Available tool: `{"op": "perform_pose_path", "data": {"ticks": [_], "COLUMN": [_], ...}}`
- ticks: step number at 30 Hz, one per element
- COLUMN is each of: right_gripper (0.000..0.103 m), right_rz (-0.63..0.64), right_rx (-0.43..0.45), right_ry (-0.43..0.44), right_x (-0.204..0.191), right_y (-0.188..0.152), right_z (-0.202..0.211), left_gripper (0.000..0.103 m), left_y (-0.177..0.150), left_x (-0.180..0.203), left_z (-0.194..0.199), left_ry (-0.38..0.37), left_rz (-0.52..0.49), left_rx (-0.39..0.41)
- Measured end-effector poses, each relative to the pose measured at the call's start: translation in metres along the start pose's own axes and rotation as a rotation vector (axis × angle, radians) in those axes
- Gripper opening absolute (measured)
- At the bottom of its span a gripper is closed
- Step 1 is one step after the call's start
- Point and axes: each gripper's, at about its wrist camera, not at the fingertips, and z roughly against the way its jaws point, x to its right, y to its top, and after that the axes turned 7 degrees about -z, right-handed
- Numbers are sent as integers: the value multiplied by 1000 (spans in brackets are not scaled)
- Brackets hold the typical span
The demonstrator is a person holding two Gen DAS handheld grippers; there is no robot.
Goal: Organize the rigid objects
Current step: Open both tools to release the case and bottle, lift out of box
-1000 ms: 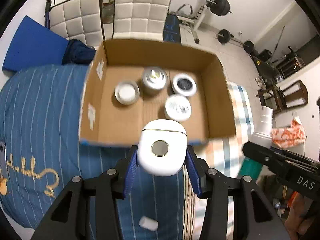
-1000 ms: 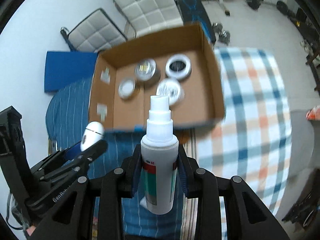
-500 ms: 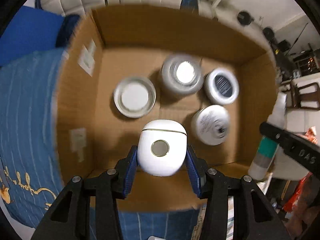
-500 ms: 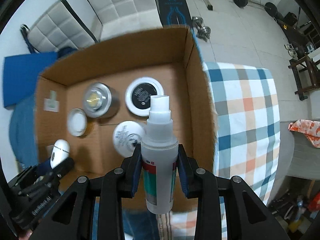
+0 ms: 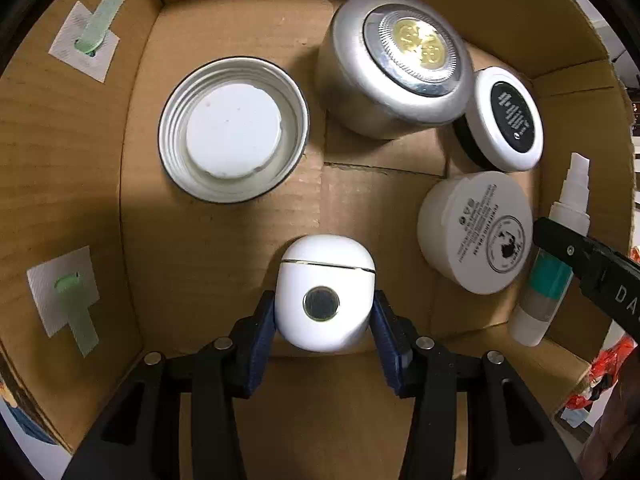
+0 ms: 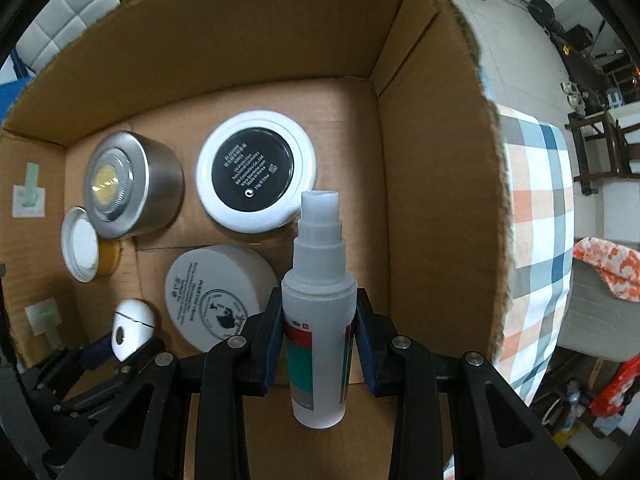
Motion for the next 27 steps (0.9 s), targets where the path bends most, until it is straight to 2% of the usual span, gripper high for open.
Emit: {"op": "perform_pose_path", "data": {"ticks": [7,15,20,24,25,27], "right_gripper": [35,37,51,61,64,69], "right_rz": [20,38,44,55,58,68], "right_rx": [-7,3,37,63,72,100], "right_ry": [-21,-19,-3,38,55,75], "right_x": [-4,-5,3,10,10,9], "right_y": [1,-6,-17,-36,-44,-60], "right_z": [-8,5,31,54,59,71], "left_gripper": [46,61,73,79,88,95], "left_y": [3,3,-5,-11,-17,-30], "left_x": [-2,-1,-3,0,0,-3], "left_z": [-3,33,57,88,97,111], "left_ry": [11,69,66,78,84,85], "left_rz": [12,9,19,29,34,45], "left_rx": [-8,66,121,199,222,265]}}
